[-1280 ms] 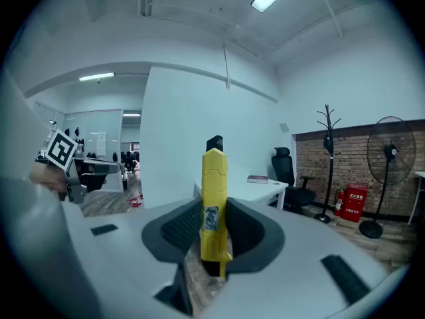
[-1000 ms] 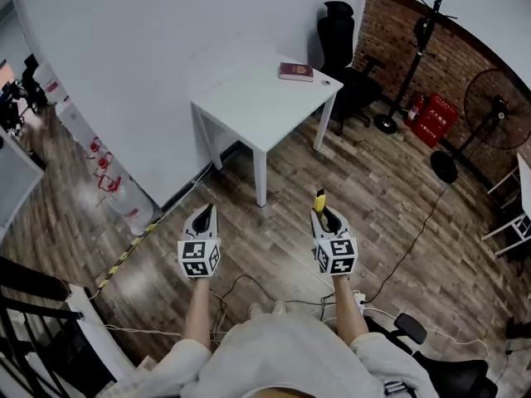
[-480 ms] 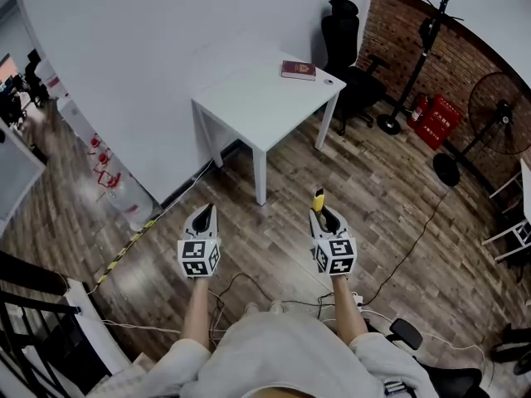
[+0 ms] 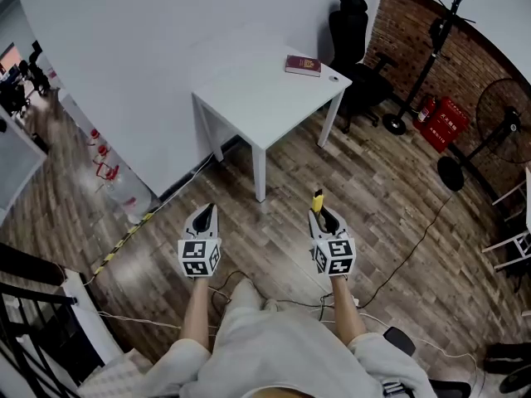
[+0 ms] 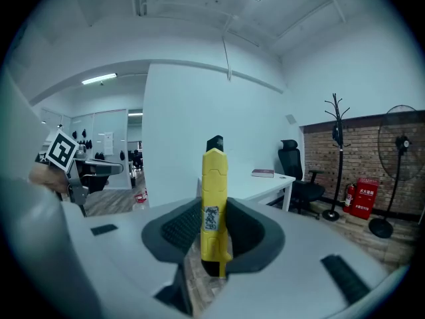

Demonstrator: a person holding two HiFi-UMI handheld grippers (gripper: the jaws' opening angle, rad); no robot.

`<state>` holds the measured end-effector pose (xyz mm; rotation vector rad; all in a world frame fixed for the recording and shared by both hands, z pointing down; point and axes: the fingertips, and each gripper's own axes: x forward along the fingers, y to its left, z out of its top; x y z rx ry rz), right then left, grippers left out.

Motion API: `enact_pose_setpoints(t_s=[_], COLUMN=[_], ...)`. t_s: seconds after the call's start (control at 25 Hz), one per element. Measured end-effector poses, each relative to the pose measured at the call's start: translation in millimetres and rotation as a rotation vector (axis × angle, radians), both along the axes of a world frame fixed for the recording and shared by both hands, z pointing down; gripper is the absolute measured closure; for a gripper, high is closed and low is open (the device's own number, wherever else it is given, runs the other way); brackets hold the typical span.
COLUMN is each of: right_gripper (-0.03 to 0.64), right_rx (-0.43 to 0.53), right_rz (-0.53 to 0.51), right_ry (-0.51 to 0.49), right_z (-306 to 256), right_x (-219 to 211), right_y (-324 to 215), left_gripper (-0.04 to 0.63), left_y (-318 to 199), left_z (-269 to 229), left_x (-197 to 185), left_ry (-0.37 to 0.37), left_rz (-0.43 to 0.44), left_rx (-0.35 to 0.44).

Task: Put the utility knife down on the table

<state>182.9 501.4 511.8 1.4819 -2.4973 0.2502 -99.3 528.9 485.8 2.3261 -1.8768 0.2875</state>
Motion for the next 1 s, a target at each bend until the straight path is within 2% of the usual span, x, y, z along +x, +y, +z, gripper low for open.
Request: enact_pose_setpoints(t_s=[0.52,0.76,1.0], right_gripper=[0.508,0.508,0.508], right_rx=[-0.016,-0.016,0.001], right_rz=[-0.007,0.004,0.02], right_ry=[0.017,0.026,0.034], right_z=[23.8,25.1,9.6], right_x=[-12.3,-32.6,-55.9], right_y=[-69.2,-135.8,-213.9], left_gripper=[0.588,0.589,0.589], left_y=[-74.4,-145.7,-228.6], left_z=[28.4,36.7,23.3], left_x=[-11.1,-30.5,-54.5], left_ry=[0.016,0.034,0.04], left_rz=[0.004,0.015,0.03], left_rx=[-0.016,-0.024,-0.005])
